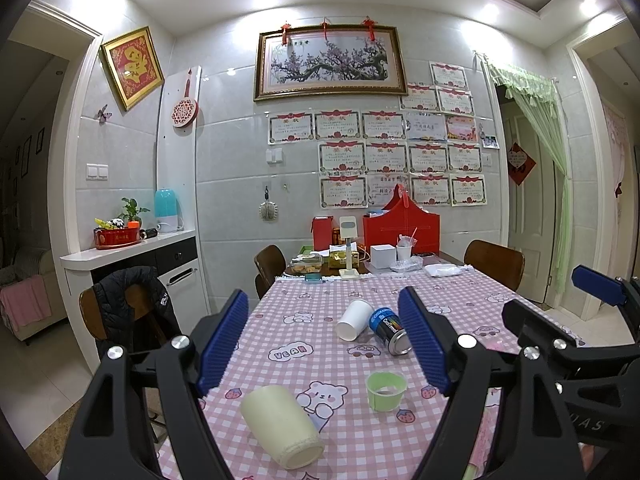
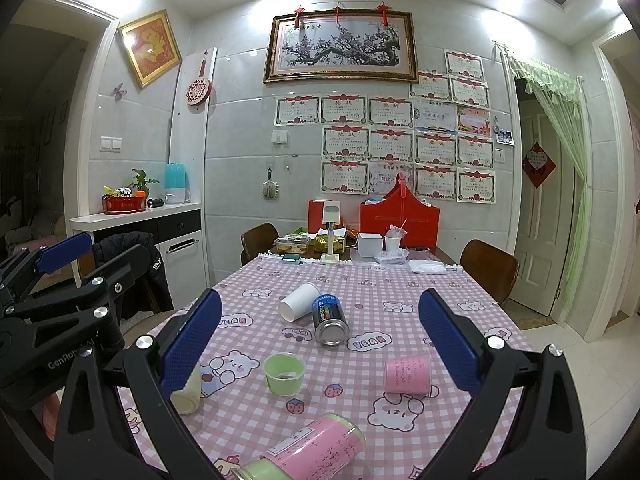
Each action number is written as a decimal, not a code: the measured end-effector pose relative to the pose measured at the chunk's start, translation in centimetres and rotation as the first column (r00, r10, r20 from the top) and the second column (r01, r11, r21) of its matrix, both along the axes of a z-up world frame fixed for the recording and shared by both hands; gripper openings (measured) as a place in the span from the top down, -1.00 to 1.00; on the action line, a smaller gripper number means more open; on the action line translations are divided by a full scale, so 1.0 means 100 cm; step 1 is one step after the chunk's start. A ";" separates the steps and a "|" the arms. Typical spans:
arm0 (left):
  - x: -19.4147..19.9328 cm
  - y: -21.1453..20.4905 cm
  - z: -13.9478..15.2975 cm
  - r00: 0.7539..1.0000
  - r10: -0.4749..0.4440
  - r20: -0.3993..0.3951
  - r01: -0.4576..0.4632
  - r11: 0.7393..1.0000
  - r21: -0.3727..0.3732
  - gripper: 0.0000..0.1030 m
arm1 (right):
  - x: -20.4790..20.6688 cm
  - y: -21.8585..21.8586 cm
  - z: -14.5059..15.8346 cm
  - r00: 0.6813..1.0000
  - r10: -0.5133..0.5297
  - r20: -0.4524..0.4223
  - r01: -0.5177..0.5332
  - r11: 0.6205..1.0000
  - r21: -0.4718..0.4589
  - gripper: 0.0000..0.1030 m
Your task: Flip cup upside down
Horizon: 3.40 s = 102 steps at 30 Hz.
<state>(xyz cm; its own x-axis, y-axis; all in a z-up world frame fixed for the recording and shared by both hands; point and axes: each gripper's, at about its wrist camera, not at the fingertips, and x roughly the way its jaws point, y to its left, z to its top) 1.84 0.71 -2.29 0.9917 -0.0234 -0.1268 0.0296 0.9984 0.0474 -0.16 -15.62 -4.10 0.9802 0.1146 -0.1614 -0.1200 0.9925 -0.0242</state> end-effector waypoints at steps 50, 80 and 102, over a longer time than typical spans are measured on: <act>0.007 0.004 -0.005 1.000 0.005 -0.012 -0.005 1.000 -0.018 -0.48 | 0.004 0.002 0.000 1.000 0.002 -0.006 -0.002 1.000 0.002 -0.85; 0.010 -0.001 -0.011 0.999 0.034 -0.003 -0.034 0.999 0.013 -0.48 | 0.013 0.005 -0.008 0.999 0.005 -0.032 -0.005 1.000 0.004 -0.85; 0.022 0.002 -0.008 0.999 0.037 -0.011 -0.037 0.999 0.018 -0.61 | 0.023 0.000 -0.013 0.999 -0.005 -0.052 0.006 1.000 0.019 -0.85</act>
<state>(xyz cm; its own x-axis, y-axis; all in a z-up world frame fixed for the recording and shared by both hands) 4.04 0.93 -3.06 0.9903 0.0153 -0.1380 -0.0063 0.9978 0.0653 2.16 -15.60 -5.38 0.9713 0.1126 -0.2095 -0.1149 0.9934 0.0012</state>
